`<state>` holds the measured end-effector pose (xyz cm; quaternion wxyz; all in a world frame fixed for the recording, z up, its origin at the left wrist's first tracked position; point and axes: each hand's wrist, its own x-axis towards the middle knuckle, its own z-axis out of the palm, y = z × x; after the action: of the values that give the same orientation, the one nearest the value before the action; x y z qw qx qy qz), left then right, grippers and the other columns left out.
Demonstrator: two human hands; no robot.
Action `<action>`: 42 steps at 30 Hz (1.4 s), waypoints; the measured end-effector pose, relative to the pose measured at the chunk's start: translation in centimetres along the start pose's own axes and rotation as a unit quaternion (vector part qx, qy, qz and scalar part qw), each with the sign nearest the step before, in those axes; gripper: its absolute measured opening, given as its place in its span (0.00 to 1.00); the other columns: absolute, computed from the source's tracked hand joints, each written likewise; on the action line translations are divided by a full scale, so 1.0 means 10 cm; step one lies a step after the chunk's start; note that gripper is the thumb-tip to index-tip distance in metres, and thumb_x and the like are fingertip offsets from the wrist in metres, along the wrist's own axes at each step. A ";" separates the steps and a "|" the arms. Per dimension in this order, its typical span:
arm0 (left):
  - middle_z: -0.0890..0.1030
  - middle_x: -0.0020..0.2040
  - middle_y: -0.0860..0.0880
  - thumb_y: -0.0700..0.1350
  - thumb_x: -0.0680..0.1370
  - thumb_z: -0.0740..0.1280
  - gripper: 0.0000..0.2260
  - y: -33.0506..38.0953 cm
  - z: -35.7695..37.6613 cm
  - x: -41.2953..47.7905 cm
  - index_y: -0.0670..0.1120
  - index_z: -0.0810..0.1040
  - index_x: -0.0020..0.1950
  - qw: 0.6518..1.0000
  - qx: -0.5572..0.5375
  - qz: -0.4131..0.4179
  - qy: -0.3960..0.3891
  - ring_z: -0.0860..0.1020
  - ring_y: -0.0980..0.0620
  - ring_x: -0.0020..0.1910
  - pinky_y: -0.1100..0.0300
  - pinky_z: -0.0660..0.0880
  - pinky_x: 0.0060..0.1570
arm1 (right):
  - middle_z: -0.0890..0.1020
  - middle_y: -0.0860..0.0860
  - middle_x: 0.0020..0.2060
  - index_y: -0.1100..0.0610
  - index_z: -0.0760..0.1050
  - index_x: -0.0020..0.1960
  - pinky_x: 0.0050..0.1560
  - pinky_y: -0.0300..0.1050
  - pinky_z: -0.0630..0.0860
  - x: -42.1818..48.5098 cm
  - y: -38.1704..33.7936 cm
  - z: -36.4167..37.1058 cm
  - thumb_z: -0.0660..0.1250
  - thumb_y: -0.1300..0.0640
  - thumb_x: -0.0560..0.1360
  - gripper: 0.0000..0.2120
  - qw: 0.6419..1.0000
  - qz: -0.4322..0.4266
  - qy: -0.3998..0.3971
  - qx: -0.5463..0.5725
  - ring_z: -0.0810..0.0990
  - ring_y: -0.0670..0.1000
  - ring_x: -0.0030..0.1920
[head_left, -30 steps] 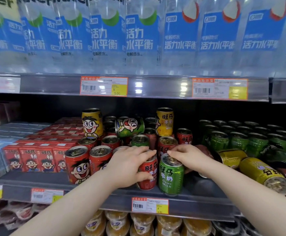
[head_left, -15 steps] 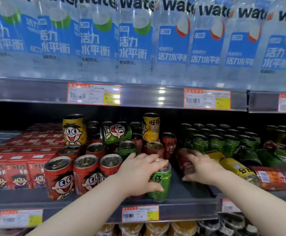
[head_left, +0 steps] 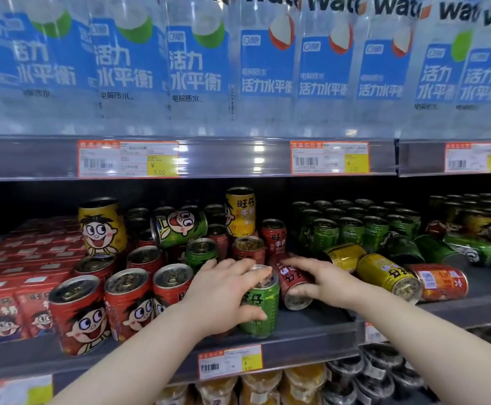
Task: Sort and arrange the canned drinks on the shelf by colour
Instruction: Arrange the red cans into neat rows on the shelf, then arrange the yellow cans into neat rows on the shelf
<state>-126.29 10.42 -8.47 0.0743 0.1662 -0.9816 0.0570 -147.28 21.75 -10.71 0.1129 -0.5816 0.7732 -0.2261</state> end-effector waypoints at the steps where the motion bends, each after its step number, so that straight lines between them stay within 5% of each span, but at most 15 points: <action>1: 0.55 0.77 0.54 0.65 0.73 0.60 0.33 0.00 0.00 0.00 0.61 0.50 0.75 1.000 -0.001 0.000 -0.001 0.56 0.50 0.74 0.48 0.51 0.71 | 0.71 0.47 0.68 0.45 0.65 0.69 0.67 0.43 0.67 0.00 0.00 -0.01 0.70 0.47 0.71 0.29 1.000 0.001 0.002 0.019 0.71 0.47 0.66; 6: 0.55 0.77 0.54 0.65 0.73 0.60 0.34 0.01 -0.01 0.01 0.61 0.50 0.75 1.000 -0.007 -0.004 -0.003 0.56 0.50 0.74 0.48 0.51 0.72 | 0.81 0.53 0.47 0.53 0.73 0.58 0.46 0.35 0.77 -0.09 -0.01 -0.20 0.67 0.56 0.75 0.13 0.986 0.038 0.009 0.163 0.80 0.49 0.47; 9: 0.54 0.77 0.55 0.65 0.73 0.60 0.33 0.01 -0.01 0.00 0.62 0.49 0.75 1.000 -0.003 -0.004 -0.001 0.56 0.51 0.74 0.48 0.51 0.72 | 0.79 0.59 0.43 0.54 0.74 0.52 0.34 0.38 0.79 -0.13 -0.08 -0.26 0.64 0.57 0.77 0.04 0.974 0.065 0.006 0.215 0.78 0.54 0.40; 17: 0.54 0.77 0.55 0.65 0.74 0.59 0.33 0.02 -0.02 -0.02 0.62 0.48 0.75 1.000 -0.005 0.001 0.003 0.56 0.50 0.74 0.49 0.52 0.72 | 0.83 0.61 0.41 0.54 0.77 0.42 0.31 0.41 0.79 -0.18 -0.25 -0.35 0.62 0.49 0.77 0.11 0.980 0.121 0.054 0.149 0.82 0.57 0.37; 19: 0.54 0.77 0.55 0.65 0.74 0.59 0.33 0.02 -0.01 -0.02 0.62 0.48 0.75 1.000 -0.005 0.001 0.005 0.56 0.50 0.74 0.48 0.52 0.72 | 0.83 0.57 0.39 0.56 0.79 0.41 0.33 0.43 0.81 -0.13 -0.31 -0.31 0.64 0.48 0.76 0.13 0.982 0.134 0.058 0.120 0.83 0.56 0.37; 23: 0.54 0.77 0.55 0.66 0.73 0.59 0.33 0.02 0.02 -0.01 0.63 0.48 0.74 1.000 -0.002 -0.005 0.013 0.56 0.50 0.74 0.48 0.54 0.72 | 0.83 0.55 0.51 0.59 0.80 0.53 0.55 0.49 0.77 -0.09 -0.38 -0.16 0.58 0.43 0.78 0.22 0.984 0.134 0.110 0.049 0.81 0.54 0.52; 25: 0.55 0.77 0.55 0.68 0.72 0.59 0.34 0.02 0.03 -0.01 0.63 0.49 0.74 1.000 -0.005 -0.007 0.017 0.56 0.51 0.74 0.48 0.54 0.72 | 0.81 0.55 0.56 0.58 0.77 0.58 0.61 0.50 0.73 -0.15 -0.36 -0.10 0.52 0.38 0.77 0.27 0.975 0.156 0.121 0.104 0.78 0.54 0.57; 28: 0.58 0.76 0.57 0.72 0.69 0.57 0.35 0.06 -0.01 0.01 0.63 0.53 0.74 0.999 -0.026 -0.019 0.007 0.59 0.51 0.73 0.49 0.56 0.72 | 0.79 0.52 0.59 0.52 0.74 0.63 0.64 0.53 0.71 -0.31 -0.31 0.04 0.47 0.33 0.75 0.32 0.959 0.174 0.087 0.204 0.77 0.51 0.59; 32: 0.67 0.70 0.54 0.71 0.69 0.57 0.33 0.20 -0.11 0.10 0.55 0.64 0.68 0.994 -0.080 -0.071 0.026 0.65 0.51 0.69 0.49 0.60 0.69 | 0.77 0.49 0.61 0.52 0.72 0.65 0.61 0.45 0.70 -0.45 -0.23 0.02 0.50 0.36 0.76 0.27 0.974 0.122 0.078 0.177 0.75 0.46 0.57; 35: 0.65 0.72 0.53 0.71 0.70 0.58 0.34 0.40 -0.10 0.21 0.53 0.61 0.70 0.993 -0.078 -0.076 0.042 0.63 0.51 0.70 0.47 0.56 0.71 | 0.79 0.49 0.57 0.54 0.75 0.61 0.52 0.39 0.67 -0.54 -0.07 -0.19 0.55 0.41 0.78 0.22 0.986 0.085 0.118 0.082 0.75 0.47 0.55; 38: 0.62 0.74 0.54 0.70 0.70 0.58 0.35 0.65 -0.09 0.39 0.55 0.58 0.73 0.996 -0.065 -0.050 0.043 0.60 0.51 0.72 0.45 0.54 0.71 | 0.79 0.50 0.52 0.52 0.77 0.57 0.54 0.43 0.71 -0.61 0.24 -0.48 0.62 0.38 0.73 0.21 0.985 0.049 0.149 -0.075 0.76 0.51 0.56; 42: 0.63 0.73 0.52 0.68 0.72 0.59 0.33 0.97 -0.20 0.72 0.54 0.60 0.72 0.996 -0.050 -0.063 0.038 0.62 0.49 0.71 0.46 0.56 0.69 | 0.67 0.52 0.67 0.48 0.61 0.71 0.66 0.52 0.66 -0.72 0.68 -0.78 0.66 0.32 0.66 0.39 0.955 0.076 0.043 -0.285 0.68 0.56 0.66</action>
<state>-136.00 17.54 -6.15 0.1231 0.2220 -0.9672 0.0095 -154.38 31.80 -7.80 -0.0738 -0.5190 0.8515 -0.0117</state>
